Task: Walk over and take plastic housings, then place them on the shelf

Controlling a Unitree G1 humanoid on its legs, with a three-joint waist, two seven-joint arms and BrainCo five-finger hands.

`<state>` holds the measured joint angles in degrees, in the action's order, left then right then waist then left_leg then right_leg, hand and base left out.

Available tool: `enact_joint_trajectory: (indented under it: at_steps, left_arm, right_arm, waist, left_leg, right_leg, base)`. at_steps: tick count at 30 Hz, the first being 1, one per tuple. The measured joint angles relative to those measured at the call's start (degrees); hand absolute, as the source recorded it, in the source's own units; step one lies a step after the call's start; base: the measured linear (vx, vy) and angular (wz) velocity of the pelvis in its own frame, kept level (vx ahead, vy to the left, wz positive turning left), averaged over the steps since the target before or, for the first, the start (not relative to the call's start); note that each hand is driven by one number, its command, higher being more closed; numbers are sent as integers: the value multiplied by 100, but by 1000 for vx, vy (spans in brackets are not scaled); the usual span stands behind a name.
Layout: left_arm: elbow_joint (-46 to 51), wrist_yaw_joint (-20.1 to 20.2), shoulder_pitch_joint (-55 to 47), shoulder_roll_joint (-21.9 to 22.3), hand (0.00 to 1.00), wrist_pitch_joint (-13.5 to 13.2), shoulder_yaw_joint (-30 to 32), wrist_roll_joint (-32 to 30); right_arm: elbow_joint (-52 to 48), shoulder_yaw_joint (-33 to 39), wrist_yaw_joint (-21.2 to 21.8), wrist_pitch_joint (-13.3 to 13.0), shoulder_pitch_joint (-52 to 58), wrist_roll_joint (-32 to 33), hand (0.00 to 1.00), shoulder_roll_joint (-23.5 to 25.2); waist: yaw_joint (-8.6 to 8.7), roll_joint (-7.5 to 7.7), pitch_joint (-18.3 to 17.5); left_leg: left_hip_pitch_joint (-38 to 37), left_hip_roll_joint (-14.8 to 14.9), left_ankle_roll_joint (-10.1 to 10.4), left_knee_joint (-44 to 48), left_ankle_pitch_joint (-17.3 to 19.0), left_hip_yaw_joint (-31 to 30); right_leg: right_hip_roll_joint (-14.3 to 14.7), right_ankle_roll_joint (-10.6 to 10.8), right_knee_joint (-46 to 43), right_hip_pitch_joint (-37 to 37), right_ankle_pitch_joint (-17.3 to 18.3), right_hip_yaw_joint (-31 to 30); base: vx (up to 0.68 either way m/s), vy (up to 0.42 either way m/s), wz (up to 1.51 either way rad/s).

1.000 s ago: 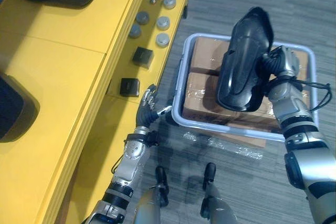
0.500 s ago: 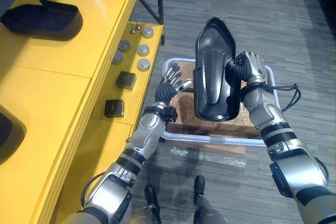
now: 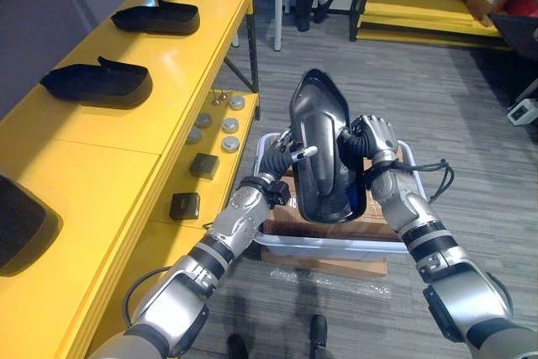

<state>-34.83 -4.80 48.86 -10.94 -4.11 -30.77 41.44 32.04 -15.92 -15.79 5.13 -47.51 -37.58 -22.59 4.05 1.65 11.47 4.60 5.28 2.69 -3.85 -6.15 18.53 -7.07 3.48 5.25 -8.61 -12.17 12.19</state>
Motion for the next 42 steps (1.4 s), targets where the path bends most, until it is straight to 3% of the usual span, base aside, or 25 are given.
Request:
enact_joint_trajectory:
  at_steps: [5,6,10,14,19,21,26,29,31,32,35,38,39,40,41,42]
  left_arm:
    - [-310,-8,3,109,0,79,-58,-336]
    - [-438,-15,17,161,100,112,-147,-366]
    - [-619,-89,24,261,100,212,-236,-448]
    - [-459,-152,0,256,100,222,-348,191]
    - [1000,-419,-941,131,100,209,-316,957]
    - [1888,-530,-1764,153,100,184,-200,1374]
    - [2984,-697,-2792,157,100,-116,43,1569]
    - [3208,-762,-2943,156,100,-181,85,1514]
    - [3516,-874,-3251,152,100,-193,246,1354]
    - [3627,-889,-3367,142,100,-195,289,1333]
    - [4145,-952,-3953,55,100,-195,473,1067]
    - [4463,-983,-4284,11,100,-190,571,689]
    - [4587,-986,-4431,25,100,-190,643,459]
    - [4692,-994,-4582,43,100,-191,750,216]
    - [4746,-1003,-4645,37,100,-191,802,142]
    - [4857,-1015,-4745,3,100,-191,932,-172]
  right_arm:
    - [-295,0,-53,83,113,-14,100,44]
    - [-488,8,-107,121,209,-34,100,43]
    - [-790,2,-179,142,360,-120,100,49]
    - [-1374,69,-409,191,766,-118,100,43]
    - [-2908,179,-636,200,1720,-99,100,103]
    - [-3922,113,-766,30,2410,19,100,528]
    - [-4653,-62,-1171,-277,3371,137,100,944]
    - [-4701,-75,-1281,-409,3448,301,100,923]
    - [-4675,-257,-1300,-433,3428,384,100,931]
    - [-4676,-305,-1301,-444,3424,390,100,942]
    - [-4688,-528,-1298,-588,3517,404,100,1088]
    - [-4664,-539,-1281,-776,3652,569,100,1243]
    - [-4653,-579,-1259,-840,3676,672,100,1274]
    - [-4589,-639,-1230,-876,3663,705,100,1339]
    - [-4540,-667,-1224,-882,3655,722,100,1400]
    - [-4373,-677,-1213,-964,3617,782,100,1561]
  waist:
    - [71,18,-86]
    - [75,18,-105]
    - [74,30,-126]
    - [60,39,-155]
    - [56,31,-342]
    - [52,27,-411]
    - [-42,11,-488]
    - [-93,-69,-530]
    - [-229,-124,-563]
    - [-249,-136,-570]
    - [-399,-153,-589]
    - [-443,-211,-633]
    - [-448,-206,-627]
    - [-494,-222,-628]
    - [-524,-224,-630]
    - [-505,-210,-622]
  left_leg:
    - [-39,-10,-10,-109,-88,-36]
    - [-44,-10,-10,-109,-90,-61]
    - [-90,-19,-9,-109,-89,-61]
    - [-146,-19,-8,-109,-87,-61]
    - [-204,6,14,-108,-70,-78]
    - [-267,49,56,-107,-48,-137]
    - [-40,96,175,302,53,-657]
    - [479,508,89,905,177,137]
    - [516,901,21,1154,218,1325]
    - [518,902,21,1157,218,1414]
    - [406,640,24,960,216,1334]
    - [197,212,37,684,249,1182]
    - [49,35,-76,699,349,1172]
    - [-81,-97,-224,735,410,1050]
    - [-150,-164,-315,755,462,975]
    - [-279,-280,-429,750,490,732]
  right_leg:
    - [5,-22,0,13,-9,56]
    - [6,-23,-2,32,-11,81]
    - [9,-22,-12,78,-12,81]
    - [5,-23,1,134,-11,80]
    - [38,-48,4,205,17,107]
    - [59,-78,4,311,68,183]
    - [51,-95,1,607,256,779]
    - [7,-103,1,712,338,1499]
    - [-51,-69,3,786,368,1774]
    - [-82,-57,3,811,374,1841]
    - [-297,48,-32,1016,449,2133]
    - [-922,308,-883,1040,889,2524]
    - [-1333,237,-1605,1044,1221,2652]
    - [-1778,-128,-2658,897,1483,2565]
    - [-1981,-233,-3185,753,1425,2396]
    - [-2175,-545,-4018,480,1212,1805]
  base:
    - [4,42,5]
    - [17,52,6]
    - [0,45,1]
    - [-43,45,0]
    - [-42,32,1]
    - [-32,18,11]
    - [-63,9,62]
    - [-62,9,112]
    - [40,63,74]
    - [61,113,54]
    - [75,119,45]
    - [170,163,74]
    - [204,182,74]
    - [179,173,69]
    - [152,238,71]
    - [108,187,70]
